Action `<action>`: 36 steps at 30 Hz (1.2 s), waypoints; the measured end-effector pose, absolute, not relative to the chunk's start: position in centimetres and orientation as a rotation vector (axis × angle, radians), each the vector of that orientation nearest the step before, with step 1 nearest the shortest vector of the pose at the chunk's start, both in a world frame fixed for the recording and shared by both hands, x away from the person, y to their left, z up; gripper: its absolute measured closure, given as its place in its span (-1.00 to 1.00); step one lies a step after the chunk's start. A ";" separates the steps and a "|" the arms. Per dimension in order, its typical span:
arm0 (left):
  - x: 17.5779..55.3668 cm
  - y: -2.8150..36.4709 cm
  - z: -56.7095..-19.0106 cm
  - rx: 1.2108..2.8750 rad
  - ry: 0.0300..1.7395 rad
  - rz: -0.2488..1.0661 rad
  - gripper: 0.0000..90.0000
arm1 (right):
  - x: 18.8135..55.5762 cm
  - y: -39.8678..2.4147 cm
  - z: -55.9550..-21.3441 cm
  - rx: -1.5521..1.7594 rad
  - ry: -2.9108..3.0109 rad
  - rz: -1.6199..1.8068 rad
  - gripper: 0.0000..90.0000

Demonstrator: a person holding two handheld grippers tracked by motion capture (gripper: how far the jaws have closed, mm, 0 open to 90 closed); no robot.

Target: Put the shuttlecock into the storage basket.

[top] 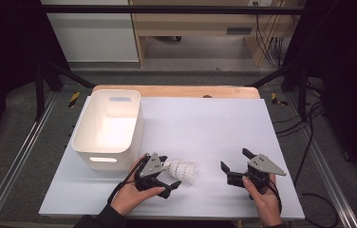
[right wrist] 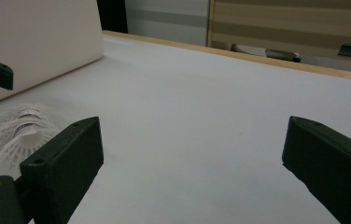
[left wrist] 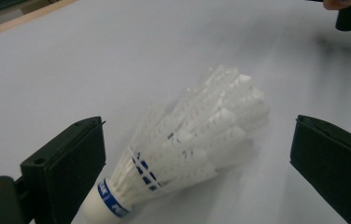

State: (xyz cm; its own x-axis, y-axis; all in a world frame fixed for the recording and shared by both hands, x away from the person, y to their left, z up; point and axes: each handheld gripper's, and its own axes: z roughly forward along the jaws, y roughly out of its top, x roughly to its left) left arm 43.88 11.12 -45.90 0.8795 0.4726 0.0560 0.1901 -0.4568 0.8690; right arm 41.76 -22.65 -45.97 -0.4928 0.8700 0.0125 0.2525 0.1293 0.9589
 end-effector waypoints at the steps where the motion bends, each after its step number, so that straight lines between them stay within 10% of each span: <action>1: 44.0 10.8 -45.8 2.047 0.485 0.348 -0.92 | 41.8 -22.6 -46.0 1.080 1.837 1.384 -0.88; 36: 46.6 7.6 -48.3 2.191 0.385 0.271 -0.88 | 41.9 -22.2 -46.3 1.076 1.886 1.394 -0.87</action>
